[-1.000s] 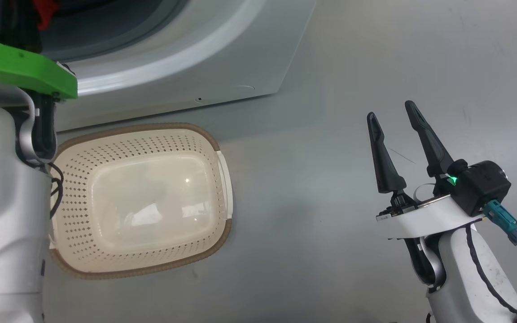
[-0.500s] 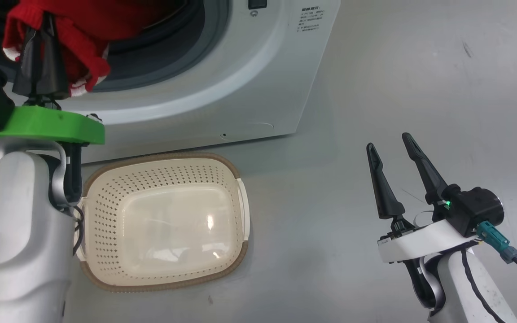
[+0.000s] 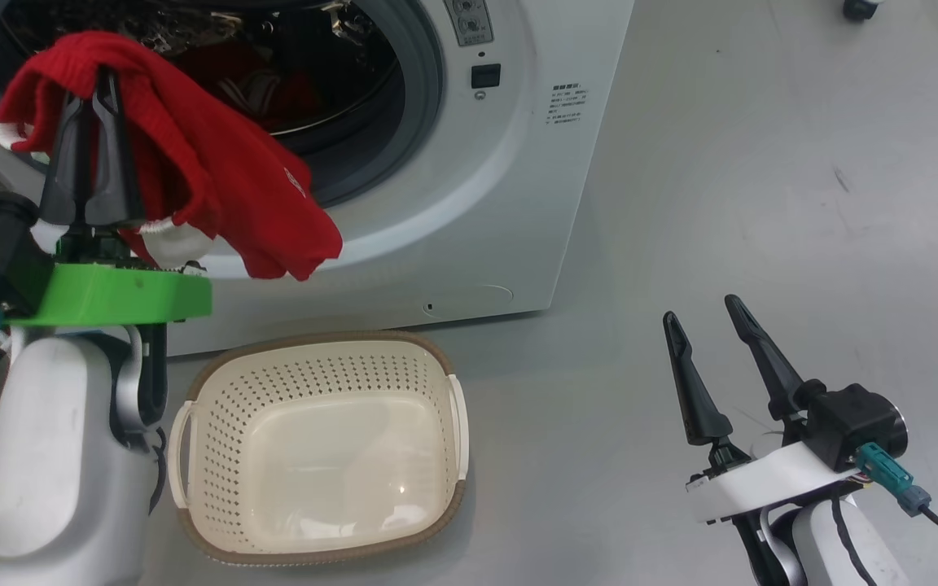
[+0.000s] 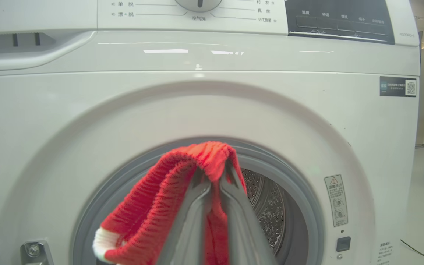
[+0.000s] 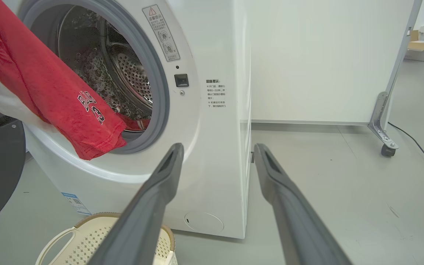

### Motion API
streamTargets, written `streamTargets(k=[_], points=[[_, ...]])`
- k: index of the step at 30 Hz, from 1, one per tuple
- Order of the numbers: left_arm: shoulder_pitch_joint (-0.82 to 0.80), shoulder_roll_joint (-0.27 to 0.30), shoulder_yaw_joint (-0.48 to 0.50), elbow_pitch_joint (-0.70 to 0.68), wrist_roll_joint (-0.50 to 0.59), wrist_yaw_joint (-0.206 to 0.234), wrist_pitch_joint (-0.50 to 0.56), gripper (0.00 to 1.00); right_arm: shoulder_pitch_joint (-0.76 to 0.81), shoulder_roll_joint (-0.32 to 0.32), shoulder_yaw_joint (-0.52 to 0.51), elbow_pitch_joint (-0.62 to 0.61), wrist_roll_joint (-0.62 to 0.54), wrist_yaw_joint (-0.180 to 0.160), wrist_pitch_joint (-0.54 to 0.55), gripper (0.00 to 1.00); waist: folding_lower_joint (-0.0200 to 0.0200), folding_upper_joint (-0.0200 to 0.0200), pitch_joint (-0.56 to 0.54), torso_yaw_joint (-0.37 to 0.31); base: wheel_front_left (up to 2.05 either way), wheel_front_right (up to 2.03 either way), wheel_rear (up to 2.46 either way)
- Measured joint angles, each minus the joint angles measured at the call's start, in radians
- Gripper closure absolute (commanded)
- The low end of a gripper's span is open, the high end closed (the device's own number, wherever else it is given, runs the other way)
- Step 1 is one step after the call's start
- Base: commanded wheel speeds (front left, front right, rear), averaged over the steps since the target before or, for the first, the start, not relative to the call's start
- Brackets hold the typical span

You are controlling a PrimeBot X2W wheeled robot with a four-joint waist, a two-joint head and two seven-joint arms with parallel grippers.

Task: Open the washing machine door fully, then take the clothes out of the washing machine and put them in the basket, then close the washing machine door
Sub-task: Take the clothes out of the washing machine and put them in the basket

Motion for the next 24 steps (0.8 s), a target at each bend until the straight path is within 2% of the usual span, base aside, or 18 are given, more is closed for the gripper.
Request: streamTargets(k=[13,24], points=[[0.188,-0.026,-0.045,-0.070,0.010,0.016,0.010,1.00,0.036,0.000,0.005,-0.017,0.001,0.000,0.000,0.00,0.0000,0.0000,-0.043,0.000,0.00,0.00,0.00],[0.292,-0.040,-0.106,0.003,-0.014,0.018,0.068,1.00,0.035,0.000,0.014,-0.041,0.001,0.000,0.000,0.00,0.0000,0.0000,0.005,-0.011,0.00,0.00,0.00]])
